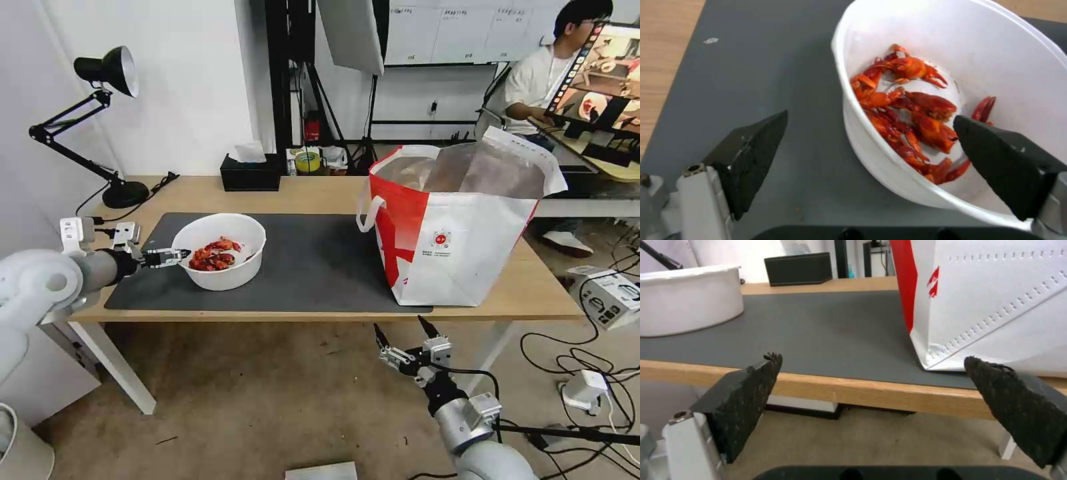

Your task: Pick up the trash from the table and place it into the takeout bag.

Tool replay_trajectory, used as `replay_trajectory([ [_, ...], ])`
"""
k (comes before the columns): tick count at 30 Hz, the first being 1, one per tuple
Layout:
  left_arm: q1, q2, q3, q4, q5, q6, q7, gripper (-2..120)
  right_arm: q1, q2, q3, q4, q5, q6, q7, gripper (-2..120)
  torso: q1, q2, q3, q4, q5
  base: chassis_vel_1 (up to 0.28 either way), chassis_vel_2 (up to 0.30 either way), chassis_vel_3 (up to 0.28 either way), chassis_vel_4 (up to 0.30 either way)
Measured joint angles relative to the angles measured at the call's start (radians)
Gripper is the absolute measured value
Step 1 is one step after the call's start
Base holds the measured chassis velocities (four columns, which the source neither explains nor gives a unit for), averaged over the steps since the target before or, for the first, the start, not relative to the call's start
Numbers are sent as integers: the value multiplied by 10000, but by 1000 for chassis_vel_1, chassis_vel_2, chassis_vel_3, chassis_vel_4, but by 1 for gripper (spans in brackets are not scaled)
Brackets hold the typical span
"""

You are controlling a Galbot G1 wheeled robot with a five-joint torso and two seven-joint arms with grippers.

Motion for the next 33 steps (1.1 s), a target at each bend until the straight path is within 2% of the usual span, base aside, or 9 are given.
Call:
replay_trajectory([
  [8,-651,-282,545,694,-14,15,-18,100,-1,0,0,0,0,1,0,100,1,0,-1,1,0,0,0,0,0],
  [33,-1729,-906,1691,1460,-8,-31,-223,100,-1,0,0,0,0,1,0,100,0,2,-1,1,1,0,0,0,0],
])
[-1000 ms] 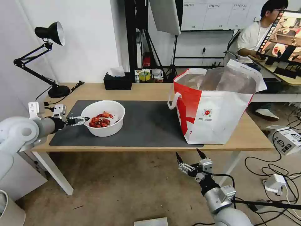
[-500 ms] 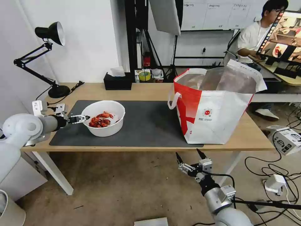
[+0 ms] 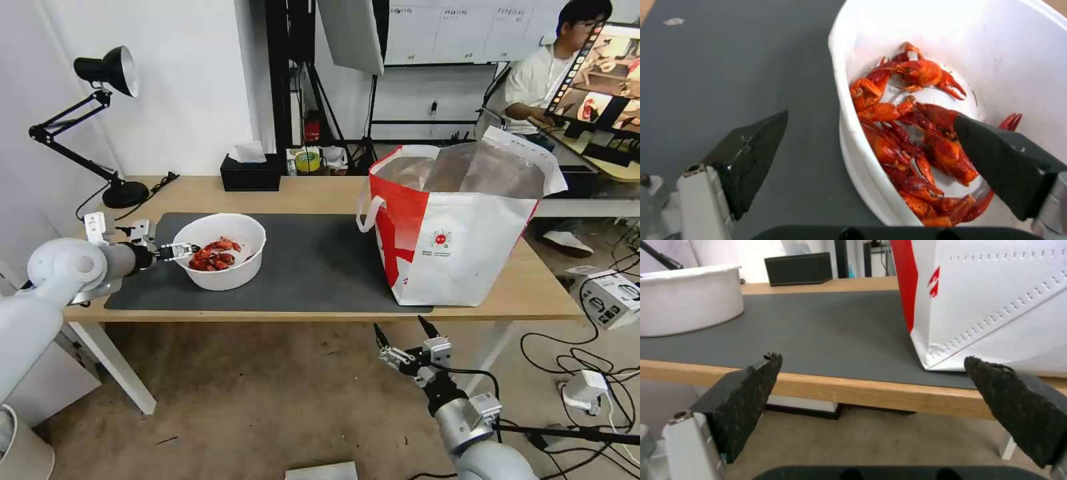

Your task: Pick up the trash from the table and place it into the takeout bag.

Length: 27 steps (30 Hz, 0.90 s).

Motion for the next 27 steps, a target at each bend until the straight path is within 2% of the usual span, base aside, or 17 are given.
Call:
replay_trajectory([
  [6,-72,-49,112,19,3,-6,-5,97,0,0,0,0,0,0,0,100,-2,0,0,0,0,0,0,0,0],
  [9,-101,-69,205,44,25,-9,-23,91,0,0,0,0,0,0,0,100,-2,-1,0,0,0,0,0,0,0],
  [12,-119,-107,313,48,55,-10,-95,75,0,0,0,0,0,0,0,100,-2,0,0,0,0,0,0,0,0],
  [13,-119,-107,313,48,55,-10,-95,75,0,0,0,0,0,0,0,100,-2,0,0,0,0,0,0,0,0],
  [16,-140,-144,384,68,64,-12,-149,62,0,0,0,0,0,0,0,100,-2,0,0,0,0,0,0,0,0],
  [17,-140,-144,384,68,64,-12,-149,62,0,0,0,0,0,0,0,100,-2,0,0,0,0,0,0,0,0],
  [19,-145,-148,413,64,69,-17,-150,50,0,0,0,0,0,0,0,100,-2,0,0,0,1,0,0,0,0],
  [21,-145,-147,416,61,70,-18,-161,47,0,0,0,0,0,0,0,100,-2,0,0,0,1,0,0,0,0],
  [24,-128,-134,420,46,71,-18,-168,32,0,-1,0,0,0,0,0,100,-1,-1,0,0,1,0,0,0,0],
  [27,-105,-121,418,41,71,-18,-167,27,1,0,0,0,0,0,0,100,-2,0,0,0,1,0,0,0,0],
])
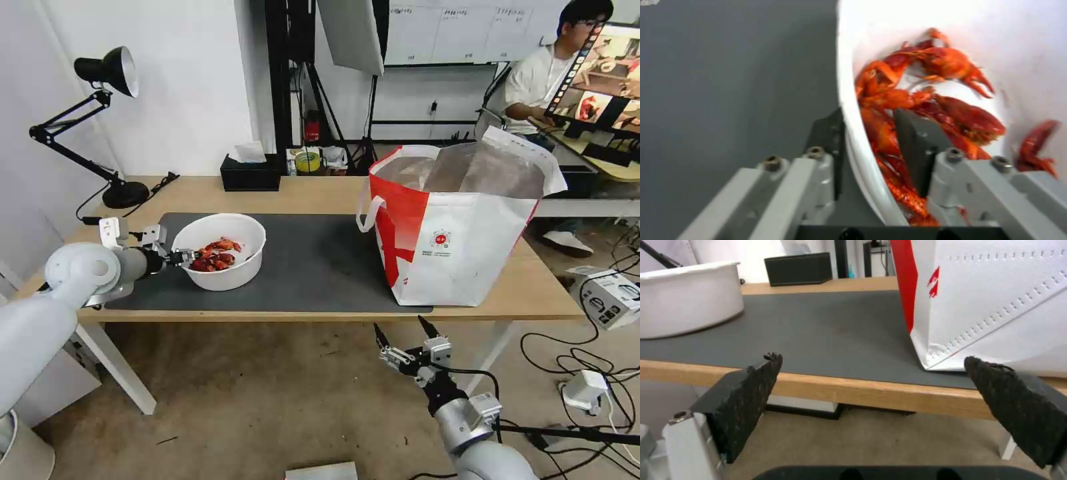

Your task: Pick up the trash from the table and place it into the takeout bag.

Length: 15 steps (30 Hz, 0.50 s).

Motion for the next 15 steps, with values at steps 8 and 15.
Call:
replay_trajectory([
  [8,225,-4,-65,-51,-3,-23,-297,0,0,0,0,0,0,0,0,100,0,0,-1,-1,1,0,0,0,0],
  [15,440,67,-302,-305,-66,-28,-380,0,0,0,0,0,0,0,0,100,1,-2,0,-1,-3,0,0,0,0],
])
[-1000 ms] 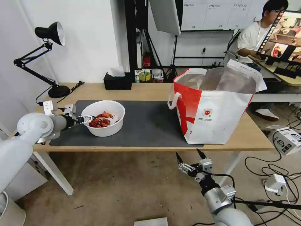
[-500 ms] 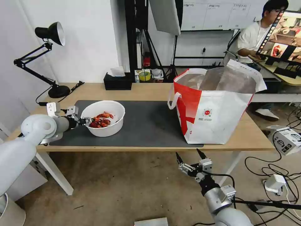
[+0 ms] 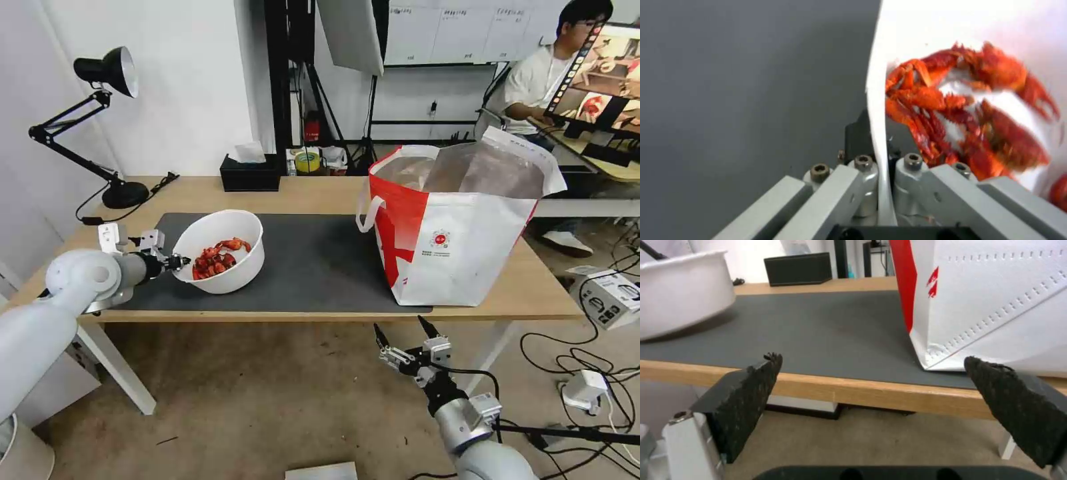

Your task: Pick up the trash from the table and place it into the takeout bag.

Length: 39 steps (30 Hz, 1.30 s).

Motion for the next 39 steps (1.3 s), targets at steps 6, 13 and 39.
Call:
replay_trajectory([
  [6,184,140,-349,-447,-271,-66,-40,0,-1,0,0,0,0,0,0,100,0,0,0,3,0,0,0,0,0],
  [13,-24,254,-644,-1607,-885,-274,-107,0,0,0,0,0,0,0,0,100,0,0,0,1,3,0,0,0,0],
  [39,-2940,-403,532,-2346,-1735,-1150,-147,0,0,0,1,0,0,0,0,100,1,0,1,2,3,0,0,0,0],
])
